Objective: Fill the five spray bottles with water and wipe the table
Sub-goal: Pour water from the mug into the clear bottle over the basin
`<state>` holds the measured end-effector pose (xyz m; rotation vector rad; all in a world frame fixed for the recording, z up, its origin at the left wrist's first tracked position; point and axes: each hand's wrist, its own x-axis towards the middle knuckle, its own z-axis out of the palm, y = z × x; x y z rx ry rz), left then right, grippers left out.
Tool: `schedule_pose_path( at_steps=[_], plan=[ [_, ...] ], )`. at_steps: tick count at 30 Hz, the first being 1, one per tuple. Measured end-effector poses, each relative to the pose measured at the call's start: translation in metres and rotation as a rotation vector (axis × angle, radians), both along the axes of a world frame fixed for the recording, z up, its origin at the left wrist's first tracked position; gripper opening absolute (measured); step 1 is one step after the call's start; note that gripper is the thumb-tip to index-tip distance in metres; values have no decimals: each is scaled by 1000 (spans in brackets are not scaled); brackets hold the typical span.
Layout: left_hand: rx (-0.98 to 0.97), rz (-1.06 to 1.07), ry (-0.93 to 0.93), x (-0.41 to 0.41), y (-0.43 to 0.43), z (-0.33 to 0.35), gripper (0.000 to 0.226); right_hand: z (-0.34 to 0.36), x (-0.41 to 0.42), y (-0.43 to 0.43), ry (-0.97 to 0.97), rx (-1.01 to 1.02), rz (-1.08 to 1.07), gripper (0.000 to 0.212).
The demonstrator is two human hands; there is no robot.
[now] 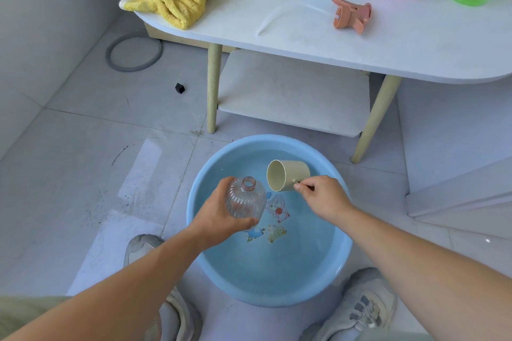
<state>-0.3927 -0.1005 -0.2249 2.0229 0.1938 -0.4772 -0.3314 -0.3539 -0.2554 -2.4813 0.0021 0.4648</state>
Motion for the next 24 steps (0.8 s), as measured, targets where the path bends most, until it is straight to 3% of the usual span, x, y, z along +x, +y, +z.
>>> schedule_pose_path(
  at_steps=[15, 24],
  plan=[
    [-9, 2, 24, 2, -1, -3, 81, -7, 0, 1, 82, -56, 52, 45],
    [-12, 2, 6, 0, 2, -1, 84, -3, 2, 1, 156, 70, -77, 47]
  ],
)
